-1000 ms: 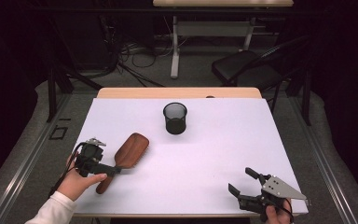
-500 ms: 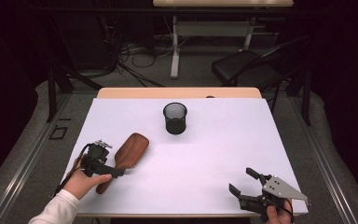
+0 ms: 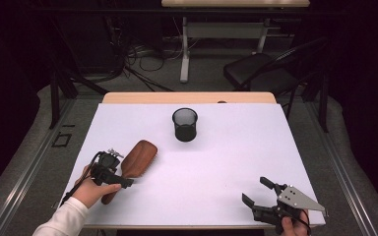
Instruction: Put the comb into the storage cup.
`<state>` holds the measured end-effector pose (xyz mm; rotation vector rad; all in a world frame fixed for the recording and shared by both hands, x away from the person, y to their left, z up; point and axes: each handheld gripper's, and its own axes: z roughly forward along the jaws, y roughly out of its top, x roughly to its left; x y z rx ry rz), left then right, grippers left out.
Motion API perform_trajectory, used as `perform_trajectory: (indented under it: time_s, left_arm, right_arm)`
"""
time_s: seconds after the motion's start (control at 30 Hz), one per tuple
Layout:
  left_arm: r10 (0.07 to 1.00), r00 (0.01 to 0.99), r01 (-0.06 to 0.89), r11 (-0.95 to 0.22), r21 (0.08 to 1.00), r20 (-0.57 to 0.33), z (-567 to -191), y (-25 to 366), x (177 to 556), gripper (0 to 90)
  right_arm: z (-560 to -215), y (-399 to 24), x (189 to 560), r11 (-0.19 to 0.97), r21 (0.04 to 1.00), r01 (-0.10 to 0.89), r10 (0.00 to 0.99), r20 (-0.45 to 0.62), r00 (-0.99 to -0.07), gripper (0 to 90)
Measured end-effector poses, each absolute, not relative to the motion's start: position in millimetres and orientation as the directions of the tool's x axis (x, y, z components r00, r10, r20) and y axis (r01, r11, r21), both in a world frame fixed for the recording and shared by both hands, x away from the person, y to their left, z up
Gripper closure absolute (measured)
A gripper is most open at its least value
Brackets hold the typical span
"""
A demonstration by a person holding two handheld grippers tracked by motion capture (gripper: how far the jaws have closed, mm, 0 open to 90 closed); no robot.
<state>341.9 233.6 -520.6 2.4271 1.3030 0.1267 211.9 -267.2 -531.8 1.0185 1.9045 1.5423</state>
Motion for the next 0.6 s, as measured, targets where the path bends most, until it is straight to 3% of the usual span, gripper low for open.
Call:
perform_trajectory:
  time_s: [0.17, 0.43, 0.6]
  left_arm:
    - [0.817, 0.573, 0.779, -0.513, 0.361, -0.074, -521.6, 232.6, 343.1, 23.6]
    - [0.820, 0.570, 0.778, -0.521, 0.350, -0.046, -521.0, 234.3, 341.8, 40.3]
    - [0.815, 0.579, 0.773, -0.536, 0.339, -0.034, -522.4, 233.5, 341.9, 43.9]
  right_arm:
    - [-531.9, -267.4, 212.1, 0.086, 0.967, 0.241, 0.791, 0.081, -0.606, 14.1]
    - [-532.0, -266.7, 211.8, 0.085, 0.966, 0.245, 0.790, 0.085, -0.607, 14.1]
    - [-532.1, -266.7, 212.2, 0.091, 0.966, 0.243, 0.788, 0.079, -0.610, 14.1]
